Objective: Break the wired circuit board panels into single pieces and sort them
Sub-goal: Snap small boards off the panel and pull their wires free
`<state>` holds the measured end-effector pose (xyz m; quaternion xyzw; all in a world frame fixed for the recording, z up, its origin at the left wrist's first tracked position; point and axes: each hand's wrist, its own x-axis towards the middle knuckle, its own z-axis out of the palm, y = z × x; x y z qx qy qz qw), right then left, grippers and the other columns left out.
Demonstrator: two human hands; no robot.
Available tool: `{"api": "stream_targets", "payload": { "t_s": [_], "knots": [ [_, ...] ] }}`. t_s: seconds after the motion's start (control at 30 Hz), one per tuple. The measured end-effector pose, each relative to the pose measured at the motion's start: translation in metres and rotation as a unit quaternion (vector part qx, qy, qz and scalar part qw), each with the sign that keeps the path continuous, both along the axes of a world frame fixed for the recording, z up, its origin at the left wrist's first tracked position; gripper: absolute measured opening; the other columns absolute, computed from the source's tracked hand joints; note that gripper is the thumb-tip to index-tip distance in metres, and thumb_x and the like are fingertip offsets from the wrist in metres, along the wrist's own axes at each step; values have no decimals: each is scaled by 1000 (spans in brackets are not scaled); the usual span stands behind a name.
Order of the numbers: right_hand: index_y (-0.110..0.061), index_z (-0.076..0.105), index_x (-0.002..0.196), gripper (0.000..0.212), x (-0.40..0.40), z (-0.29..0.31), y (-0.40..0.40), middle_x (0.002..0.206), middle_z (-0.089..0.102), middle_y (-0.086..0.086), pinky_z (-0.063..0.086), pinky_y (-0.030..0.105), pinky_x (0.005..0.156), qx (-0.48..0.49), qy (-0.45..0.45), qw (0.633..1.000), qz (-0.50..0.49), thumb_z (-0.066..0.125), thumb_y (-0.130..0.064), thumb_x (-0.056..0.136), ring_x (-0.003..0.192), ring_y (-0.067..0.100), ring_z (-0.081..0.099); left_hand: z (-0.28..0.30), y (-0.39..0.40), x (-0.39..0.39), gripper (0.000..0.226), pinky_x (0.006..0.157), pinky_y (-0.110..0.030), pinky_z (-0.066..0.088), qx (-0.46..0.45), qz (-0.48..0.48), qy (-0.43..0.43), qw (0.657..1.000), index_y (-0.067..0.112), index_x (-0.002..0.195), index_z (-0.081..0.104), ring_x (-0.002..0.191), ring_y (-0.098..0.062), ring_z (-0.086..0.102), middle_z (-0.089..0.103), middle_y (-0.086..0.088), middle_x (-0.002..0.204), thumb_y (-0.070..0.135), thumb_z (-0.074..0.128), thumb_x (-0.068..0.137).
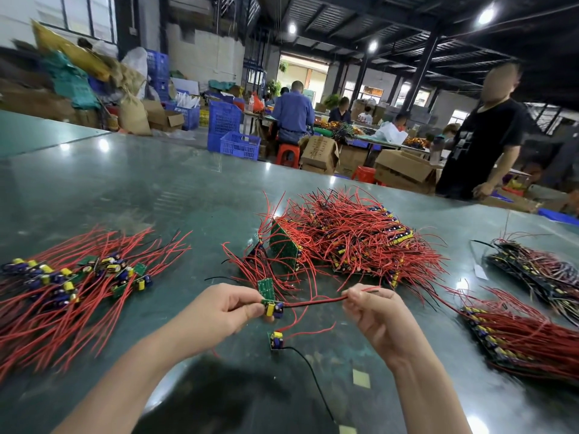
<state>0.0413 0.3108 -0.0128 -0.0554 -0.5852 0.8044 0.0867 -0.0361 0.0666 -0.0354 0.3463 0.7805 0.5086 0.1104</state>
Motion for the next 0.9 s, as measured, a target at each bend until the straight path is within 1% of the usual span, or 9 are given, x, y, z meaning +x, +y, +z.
{"api": "stream_targets", "payload": {
  "t_s": [0.17, 0.27, 0.33, 0.43, 0.53, 0.57, 0.67, 0.77, 0.9],
  "knots": [
    [-6, 69, 54, 3, 1, 2, 1, 57, 62, 3, 49, 15, 54, 32, -15, 999, -16, 69, -7, 57, 53, 9, 59, 0, 0, -1, 31, 53, -24, 27, -16, 16, 16, 1000, 44, 80, 70, 52, -8, 33, 38, 6, 50, 20, 56, 95],
    [-9, 75, 65, 8, -2, 1, 4, 62, 65, 1, 52, 16, 56, -24, 2, 997, -78, 69, -15, 64, 56, 7, 60, 2, -1, 2, 27, 51, -24, 28, 8, 51, 17, 999, 35, 77, 72, 50, -9, 33, 37, 5, 49, 22, 56, 94],
    [-11, 76, 83, 21, -6, -2, -3, 70, 65, -1, 53, 18, 56, -96, 32, 991, -84, 65, -24, 69, 58, 6, 58, 4, 0, 5, 32, 45, -17, 24, 64, 74, -9, 995, 25, 70, 71, 44, -5, 28, 33, 7, 45, 18, 53, 96],
    [-2, 60, 116, 57, -13, -7, -30, 82, 72, 4, 55, 21, 57, -142, 29, 988, -45, 66, -27, 66, 61, 10, 65, 4, 7, 13, 30, 43, -13, 22, 142, 79, -51, 985, 14, 77, 69, 42, -3, 23, 29, 9, 45, 13, 48, 97],
    [0, 49, 123, 87, -14, -9, -52, 93, 74, 14, 58, 23, 62, -220, 12, 975, -12, 84, -37, 53, 75, 17, 71, 3, 16, 21, 25, 41, -11, 21, 184, 68, -70, 978, 7, 84, 68, 41, -4, 22, 28, 9, 45, 14, 48, 96],
    [1, 47, 124, 91, -14, -10, -54, 95, 73, 15, 58, 24, 63, -262, 2, 965, -13, 85, -39, 52, 78, 18, 72, 4, 17, 22, 25, 40, -11, 21, 200, 69, -84, 974, 8, 83, 68, 41, -5, 21, 27, 8, 45, 17, 48, 95],
    [8, 38, 135, 87, -12, -11, -54, 102, 71, 15, 60, 26, 65, -357, -29, 934, 0, 63, -39, 67, 79, 17, 71, 8, 16, 24, 26, 38, -13, 22, 251, 74, -126, 957, 10, 78, 69, 41, -6, 18, 26, 4, 45, 27, 51, 86],
    [-1, 50, 128, 69, -9, -12, -65, 106, 71, 10, 58, 25, 66, -276, -37, 959, 49, 56, -42, 73, 82, 18, 71, 9, 18, 28, 28, 38, -14, 20, 251, 54, -146, 955, 10, 78, 68, 41, -6, 18, 27, 4, 46, 32, 51, 82],
    [-7, 72, 98, 37, -3, -11, -79, 80, 67, 11, 54, 22, 68, -76, 24, 996, 35, 70, -23, 65, 70, 15, 64, 4, 27, 33, 25, 41, -11, 22, 183, 4, -116, 976, 9, 77, 65, 40, -2, 24, 31, 10, 45, 16, 48, 94]
  ]
}}
